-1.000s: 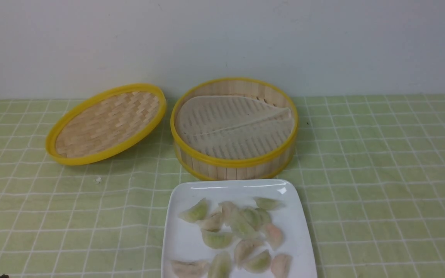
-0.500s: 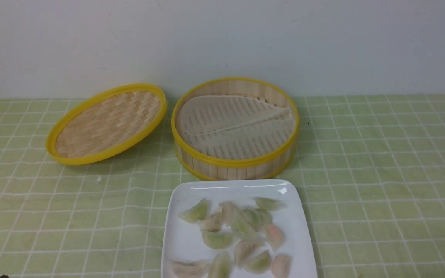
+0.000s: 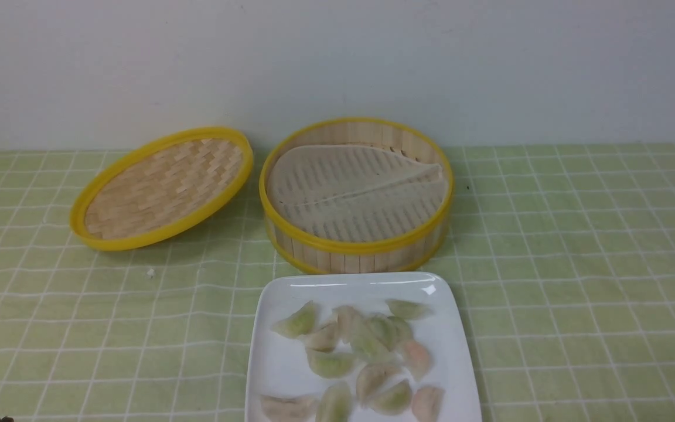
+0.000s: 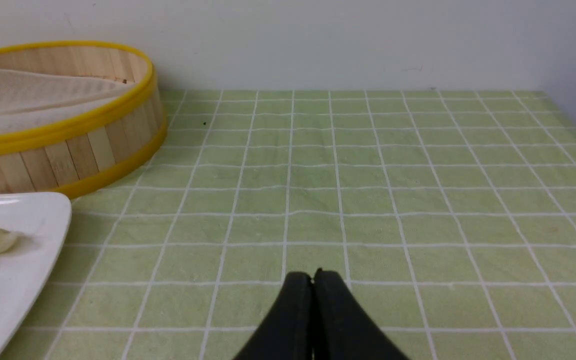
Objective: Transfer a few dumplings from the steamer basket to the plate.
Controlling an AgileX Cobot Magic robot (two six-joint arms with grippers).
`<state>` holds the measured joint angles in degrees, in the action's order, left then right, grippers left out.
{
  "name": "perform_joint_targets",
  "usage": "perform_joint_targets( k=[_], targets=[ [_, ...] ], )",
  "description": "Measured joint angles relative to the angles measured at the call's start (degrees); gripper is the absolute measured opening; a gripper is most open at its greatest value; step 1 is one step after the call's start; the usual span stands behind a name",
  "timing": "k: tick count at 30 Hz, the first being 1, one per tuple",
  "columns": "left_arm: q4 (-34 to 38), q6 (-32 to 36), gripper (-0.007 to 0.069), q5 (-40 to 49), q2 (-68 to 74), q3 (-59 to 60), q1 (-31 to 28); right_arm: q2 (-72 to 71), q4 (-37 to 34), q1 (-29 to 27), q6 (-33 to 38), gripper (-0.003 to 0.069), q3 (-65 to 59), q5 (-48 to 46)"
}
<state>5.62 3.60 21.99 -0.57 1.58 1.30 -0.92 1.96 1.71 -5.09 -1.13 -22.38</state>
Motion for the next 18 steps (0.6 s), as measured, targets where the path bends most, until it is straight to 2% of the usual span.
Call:
perform_joint_targets(
  k=[18],
  targets=[
    [-0.1,0.0,-0.0006,0.0,0.0,0.0,0.0,0.0,0.0,0.0,-0.4,-0.0015,0.0,0.0]
  ],
)
